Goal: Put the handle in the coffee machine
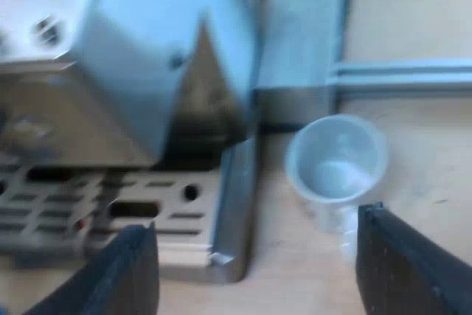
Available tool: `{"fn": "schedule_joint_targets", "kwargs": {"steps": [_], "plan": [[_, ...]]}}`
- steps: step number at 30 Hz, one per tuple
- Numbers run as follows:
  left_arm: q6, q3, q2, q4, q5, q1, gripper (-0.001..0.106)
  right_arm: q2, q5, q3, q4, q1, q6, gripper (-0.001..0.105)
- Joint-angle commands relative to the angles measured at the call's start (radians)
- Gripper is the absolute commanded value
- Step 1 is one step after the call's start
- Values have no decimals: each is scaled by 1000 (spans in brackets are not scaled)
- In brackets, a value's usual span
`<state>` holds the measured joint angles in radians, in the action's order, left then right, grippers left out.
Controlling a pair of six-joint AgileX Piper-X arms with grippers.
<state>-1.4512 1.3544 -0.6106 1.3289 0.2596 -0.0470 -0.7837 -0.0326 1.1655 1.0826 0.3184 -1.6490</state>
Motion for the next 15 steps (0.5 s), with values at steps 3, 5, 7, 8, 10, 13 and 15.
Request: {"fn": "schedule_joint_targets", "kwargs": {"steps": [3,5,7,8,10,13,15], "plan": [[-16,-2,74,-5,8,1,85,89,-126,10,1,-28,-16,59],[-16,-14,106,-5,8,1,85,126,-161,10,1,-28,-25,59],[-16,-31,135,-5,8,1,85,168,-176,10,1,-28,-62,59],[-29,-44,158,-5,6,1,85,199,-181,10,1,-28,-96,59],[-36,-66,192,-5,6,1,85,244,-180,10,-1,-28,-137,59],[-36,-118,251,-7,6,1,85,327,-180,4,-1,-28,-167,59],[-36,-160,304,-7,6,1,85,385,-180,-2,2,-28,-174,59]]}}
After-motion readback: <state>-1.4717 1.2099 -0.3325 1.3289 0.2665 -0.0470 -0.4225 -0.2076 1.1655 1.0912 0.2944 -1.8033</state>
